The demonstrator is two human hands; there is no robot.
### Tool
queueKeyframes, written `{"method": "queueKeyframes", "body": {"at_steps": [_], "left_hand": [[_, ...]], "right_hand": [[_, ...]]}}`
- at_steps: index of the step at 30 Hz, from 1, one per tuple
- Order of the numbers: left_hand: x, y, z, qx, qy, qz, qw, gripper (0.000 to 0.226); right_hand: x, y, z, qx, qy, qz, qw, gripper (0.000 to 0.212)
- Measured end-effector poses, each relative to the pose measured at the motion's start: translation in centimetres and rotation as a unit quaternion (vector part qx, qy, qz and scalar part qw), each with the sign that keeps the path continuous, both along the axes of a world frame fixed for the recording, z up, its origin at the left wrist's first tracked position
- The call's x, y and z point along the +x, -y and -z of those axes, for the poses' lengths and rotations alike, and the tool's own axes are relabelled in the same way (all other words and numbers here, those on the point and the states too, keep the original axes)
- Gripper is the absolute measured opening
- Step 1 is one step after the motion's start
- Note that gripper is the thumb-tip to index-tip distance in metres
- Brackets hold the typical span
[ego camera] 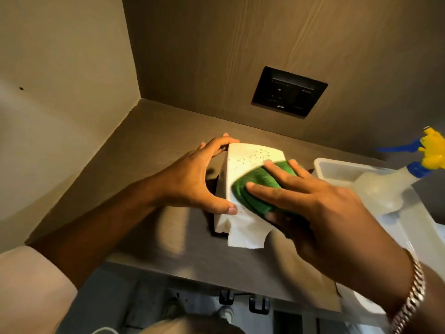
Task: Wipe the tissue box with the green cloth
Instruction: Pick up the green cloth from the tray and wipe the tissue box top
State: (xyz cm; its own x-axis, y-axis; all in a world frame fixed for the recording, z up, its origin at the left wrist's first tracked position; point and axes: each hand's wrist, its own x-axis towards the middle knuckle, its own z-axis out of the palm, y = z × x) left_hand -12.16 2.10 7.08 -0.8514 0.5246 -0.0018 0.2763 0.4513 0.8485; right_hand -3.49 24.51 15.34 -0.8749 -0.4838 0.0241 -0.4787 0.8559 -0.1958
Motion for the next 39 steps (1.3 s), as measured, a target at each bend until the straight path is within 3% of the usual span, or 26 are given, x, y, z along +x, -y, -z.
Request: {"method": "queueKeyframes", "body": {"at_steps": [7,14,18,22,29,34,39], "left_hand": [[-0.2,0.0,0.6,0.016,-0.001,0.006,1.0,0.121],[-0.1,-0.2,0.8,0.017,0.016,0.011,1.0,0.128],[0.0,-0.1,0.4,0.006,-0.011,0.015,1.0,0.124],[0.1,0.1,0.4,-0.021,-0.024,0.009,0.999,0.125],[0.0,0.0,-0.1,-0.067,-0.097,0.015,0.993,0.121],[-0.3,0.1,0.2,-0.055,-0.085,0.016,0.995,0.122],[0.0,-0.2,0.1,-0.027,-0.085,0.014,0.996,0.123]], "right_hand": [[-1.3,-0.5,-0.9,0.012,0.011,0.059,0.998,0.049],[-2.1,2.7,0.0,0.022,-0.007,0.032,0.999,0.051],[-1.6,1.6,-0.2,0.028,-0.03,0.097,0.994,0.05],[0.4,2.6,0.8,0.002,-0.058,0.077,0.995,0.059],[-0.9,2.6,0.2,0.017,-0.058,0.144,0.988,0.049],[-0.8,3.7,0.9,-0.013,-0.07,0.096,0.993,0.053],[-4.6,4.3,0.6,-0.013,-0.06,0.144,0.988,0.047]]}}
